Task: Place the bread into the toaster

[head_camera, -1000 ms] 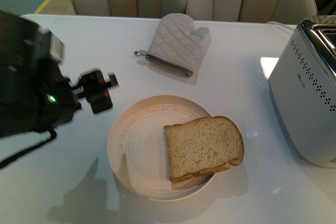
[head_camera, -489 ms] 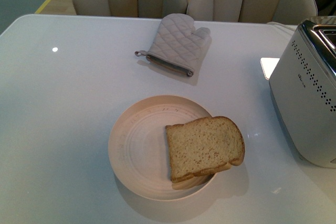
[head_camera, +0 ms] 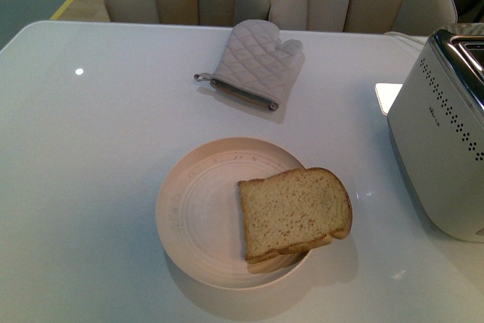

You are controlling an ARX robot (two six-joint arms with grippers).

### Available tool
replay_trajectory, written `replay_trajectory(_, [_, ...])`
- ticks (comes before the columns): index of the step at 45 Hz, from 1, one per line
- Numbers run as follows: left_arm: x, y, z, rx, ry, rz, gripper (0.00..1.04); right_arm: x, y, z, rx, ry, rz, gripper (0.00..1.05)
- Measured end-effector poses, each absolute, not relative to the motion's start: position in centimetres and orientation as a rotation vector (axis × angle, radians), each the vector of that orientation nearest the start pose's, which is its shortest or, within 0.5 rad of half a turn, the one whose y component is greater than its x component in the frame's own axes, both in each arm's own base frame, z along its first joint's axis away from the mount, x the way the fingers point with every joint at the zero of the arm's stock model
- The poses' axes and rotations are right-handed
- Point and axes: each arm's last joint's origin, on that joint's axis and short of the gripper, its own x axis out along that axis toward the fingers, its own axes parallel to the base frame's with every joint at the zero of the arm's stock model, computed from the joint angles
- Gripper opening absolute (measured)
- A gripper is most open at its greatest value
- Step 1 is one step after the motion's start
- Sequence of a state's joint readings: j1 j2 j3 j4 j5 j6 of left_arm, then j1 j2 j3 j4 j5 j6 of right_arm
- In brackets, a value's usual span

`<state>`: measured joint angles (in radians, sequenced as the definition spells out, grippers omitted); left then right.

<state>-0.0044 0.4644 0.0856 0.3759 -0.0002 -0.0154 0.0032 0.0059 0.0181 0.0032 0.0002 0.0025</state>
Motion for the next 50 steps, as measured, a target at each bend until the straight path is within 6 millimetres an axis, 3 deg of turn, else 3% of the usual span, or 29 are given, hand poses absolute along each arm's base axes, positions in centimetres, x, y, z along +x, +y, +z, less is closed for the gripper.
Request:
replay_trajectory(18, [11.6,-0.1,17.0,-0.012,-0.007,-0.005,0.03,9.7,0.0,17.0,0.003,-0.015,0.003,0.96])
replay_trajectory(50, [9.7,0.0,16.7,-0.011,-0.008,-0.004,0.03,9.7,0.0,17.0,0.003,-0.015,0.003,0.96])
